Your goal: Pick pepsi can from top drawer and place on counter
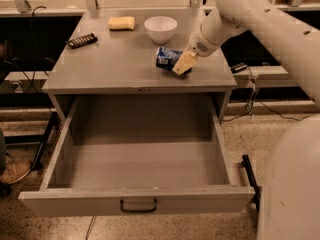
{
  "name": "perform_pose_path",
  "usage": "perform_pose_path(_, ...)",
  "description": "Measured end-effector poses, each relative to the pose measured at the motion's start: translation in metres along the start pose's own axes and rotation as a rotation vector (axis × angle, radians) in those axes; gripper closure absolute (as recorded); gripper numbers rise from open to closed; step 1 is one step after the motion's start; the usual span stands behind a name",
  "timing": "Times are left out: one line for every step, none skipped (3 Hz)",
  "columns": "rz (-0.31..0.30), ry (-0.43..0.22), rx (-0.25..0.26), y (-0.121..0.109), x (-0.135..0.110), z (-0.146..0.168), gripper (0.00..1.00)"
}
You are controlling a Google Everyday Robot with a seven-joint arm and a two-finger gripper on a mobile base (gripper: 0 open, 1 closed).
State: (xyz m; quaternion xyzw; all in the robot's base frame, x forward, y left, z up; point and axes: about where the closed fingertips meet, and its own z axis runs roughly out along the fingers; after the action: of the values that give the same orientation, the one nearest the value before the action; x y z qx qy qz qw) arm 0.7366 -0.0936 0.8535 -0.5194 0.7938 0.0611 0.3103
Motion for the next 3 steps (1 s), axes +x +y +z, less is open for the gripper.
perform_pose_path(0.014, 0.001, -0.02, -0.009, -0.005, 0.017, 0.57)
perform_pose_path(0.016, 0.003, -0.033, -0.014, -0.008, 0.026, 0.34)
perform_pose_path(0.018, -0.005, -0.038, -0.018, -0.01, 0.027, 0.03)
